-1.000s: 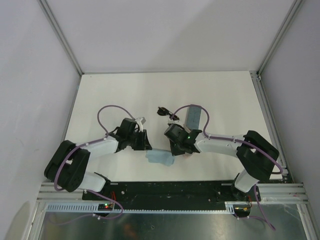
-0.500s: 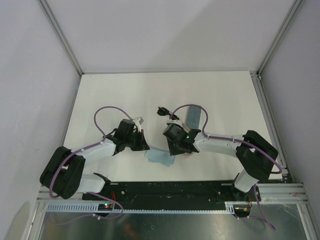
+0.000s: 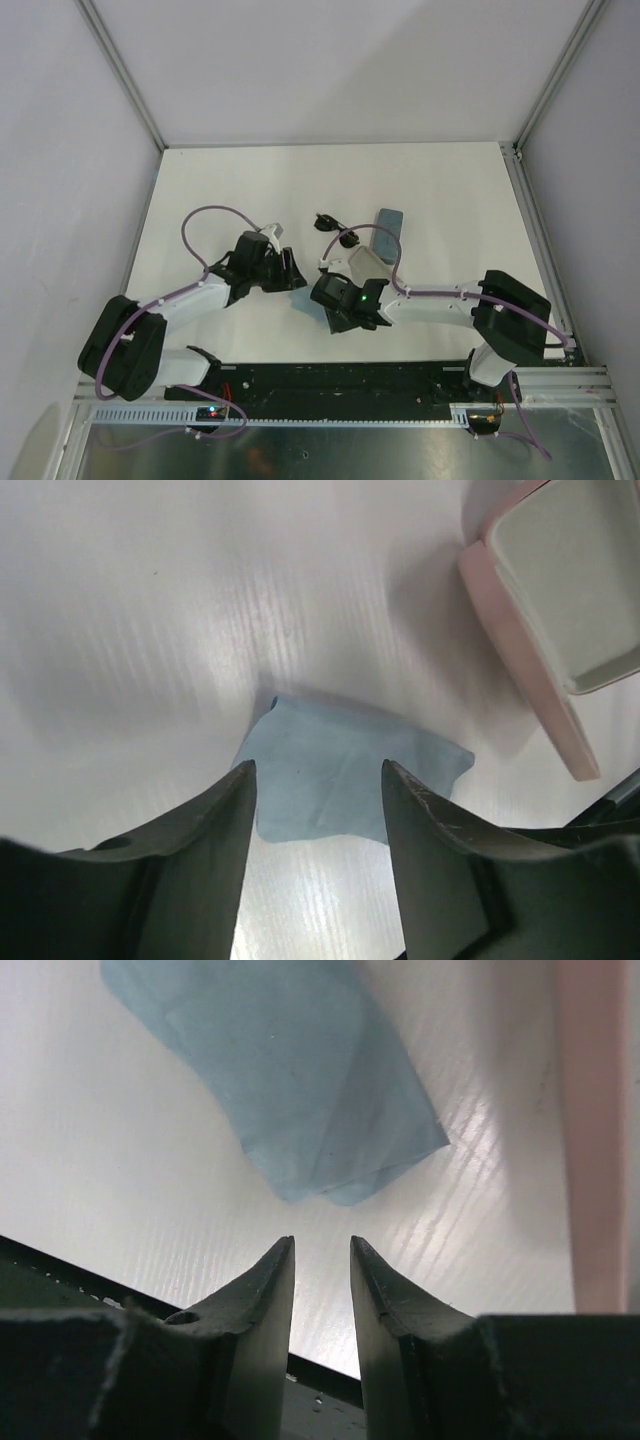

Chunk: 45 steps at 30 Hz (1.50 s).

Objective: Organize the sunglasses
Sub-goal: Pick up the corner of the glasses cleaning cloth from the center of the board.

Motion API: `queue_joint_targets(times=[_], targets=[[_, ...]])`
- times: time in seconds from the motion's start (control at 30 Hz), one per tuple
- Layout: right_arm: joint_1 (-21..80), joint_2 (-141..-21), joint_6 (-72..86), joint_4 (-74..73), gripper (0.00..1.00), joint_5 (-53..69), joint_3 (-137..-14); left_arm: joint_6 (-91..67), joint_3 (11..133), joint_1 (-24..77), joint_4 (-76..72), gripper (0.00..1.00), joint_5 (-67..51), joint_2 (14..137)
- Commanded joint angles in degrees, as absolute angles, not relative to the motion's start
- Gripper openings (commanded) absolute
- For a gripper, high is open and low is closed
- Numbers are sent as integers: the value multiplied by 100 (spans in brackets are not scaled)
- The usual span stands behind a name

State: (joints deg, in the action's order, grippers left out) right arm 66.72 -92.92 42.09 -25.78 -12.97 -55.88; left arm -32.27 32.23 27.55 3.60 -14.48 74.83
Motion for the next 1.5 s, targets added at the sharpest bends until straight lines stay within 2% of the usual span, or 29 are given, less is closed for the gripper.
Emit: queue_joint_targets(times=[0.0, 0.5, 0.77, 1.03, 1.47], targets=[[6765, -9486, 4432, -2310, 34, -1472, -5787, -3284, 2982, 2597, 299, 59, -1261, 7144], [6820, -10249, 4106, -2472, 31, -1465, -6402, -3136, 2821, 2181, 299, 58, -1413, 7015], [6890, -10401, 4145, -2651, 24, -1597, -6425, -3093, 2836, 2172, 297, 56, -1456, 7067], [6937, -10276, 4076, -2794, 2, -1915, -6425, -3053, 2817, 2171, 299, 55, -1557, 7050], [6475, -9523, 3960, -2610, 0, -1172, -6425, -3038, 2750, 2198, 294, 55, -1927, 7410]])
